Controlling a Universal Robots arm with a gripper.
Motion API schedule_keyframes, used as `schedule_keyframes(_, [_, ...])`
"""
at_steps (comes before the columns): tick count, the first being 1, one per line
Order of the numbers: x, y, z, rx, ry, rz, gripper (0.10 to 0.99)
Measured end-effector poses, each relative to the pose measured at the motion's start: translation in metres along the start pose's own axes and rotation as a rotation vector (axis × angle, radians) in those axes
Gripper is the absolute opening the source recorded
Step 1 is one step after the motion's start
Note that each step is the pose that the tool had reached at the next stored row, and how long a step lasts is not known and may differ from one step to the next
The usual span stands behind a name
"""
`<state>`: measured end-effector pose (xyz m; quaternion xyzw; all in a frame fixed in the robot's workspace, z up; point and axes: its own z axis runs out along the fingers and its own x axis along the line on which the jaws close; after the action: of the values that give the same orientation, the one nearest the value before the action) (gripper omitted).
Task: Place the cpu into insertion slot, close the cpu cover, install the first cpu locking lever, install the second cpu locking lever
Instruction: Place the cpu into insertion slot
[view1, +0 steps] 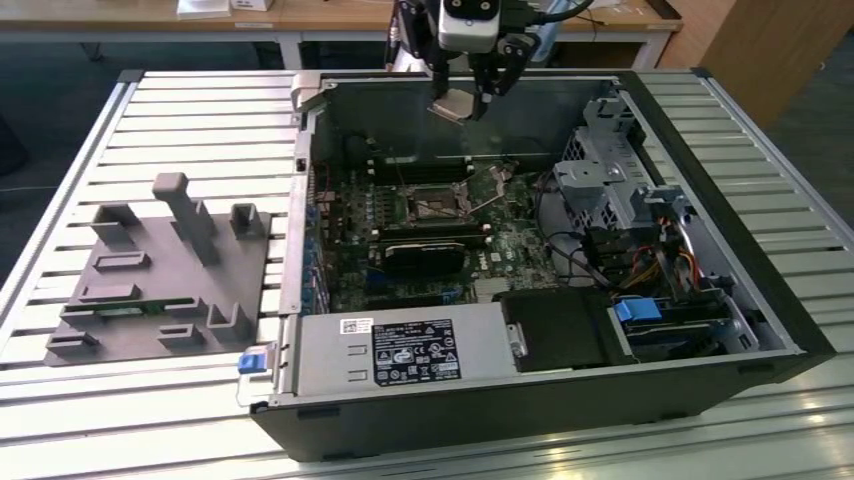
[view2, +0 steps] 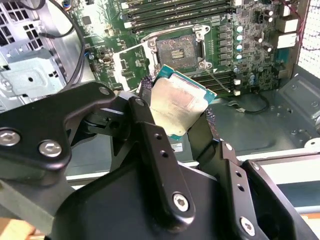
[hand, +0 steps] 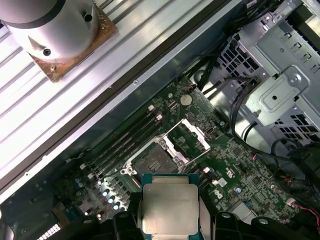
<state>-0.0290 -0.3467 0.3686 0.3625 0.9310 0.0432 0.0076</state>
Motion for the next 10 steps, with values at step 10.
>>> schedule_keyframes(10, [0.0,-0.0001,0.0008,-0.001,-0.0066,0.074,0.537])
